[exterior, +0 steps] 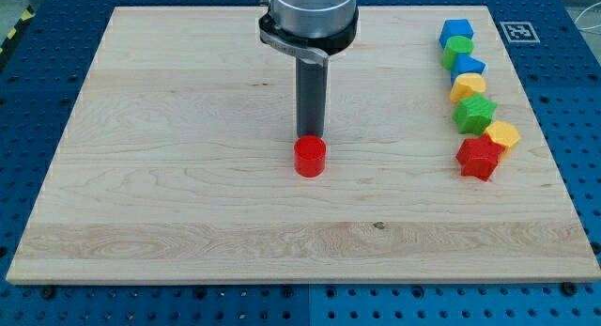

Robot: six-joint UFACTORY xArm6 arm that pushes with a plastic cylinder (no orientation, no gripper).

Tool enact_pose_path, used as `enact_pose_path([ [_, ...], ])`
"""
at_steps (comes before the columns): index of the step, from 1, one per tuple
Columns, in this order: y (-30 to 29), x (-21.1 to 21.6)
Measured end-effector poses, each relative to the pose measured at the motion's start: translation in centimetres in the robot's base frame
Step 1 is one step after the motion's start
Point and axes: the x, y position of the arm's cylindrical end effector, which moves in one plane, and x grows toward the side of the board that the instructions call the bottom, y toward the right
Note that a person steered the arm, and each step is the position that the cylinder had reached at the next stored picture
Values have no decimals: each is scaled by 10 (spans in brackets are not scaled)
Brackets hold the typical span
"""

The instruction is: Push the red circle right and down a bit

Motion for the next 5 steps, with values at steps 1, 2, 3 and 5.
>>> enact_pose_path([
  [1, 0, 14],
  [2, -15, 16],
  [3, -56, 28],
  [5, -38, 54],
])
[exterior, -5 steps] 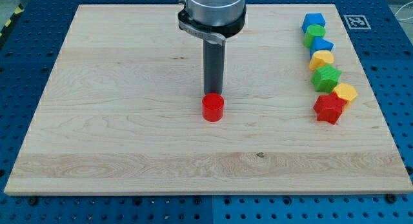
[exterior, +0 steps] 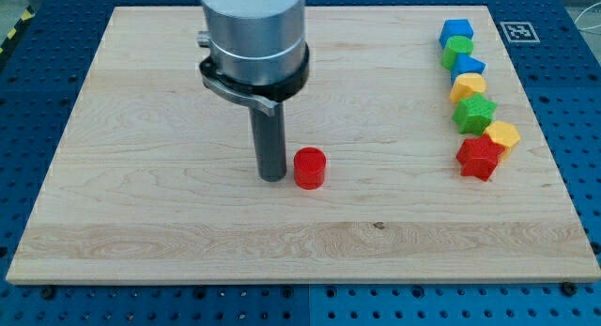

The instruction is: Push the red circle right and down a bit

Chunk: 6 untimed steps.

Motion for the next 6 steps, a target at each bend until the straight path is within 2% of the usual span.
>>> enact_pose_path([
  [1, 24, 6],
  [3, 39, -21],
  [5, 104, -6],
  [6, 106, -1],
])
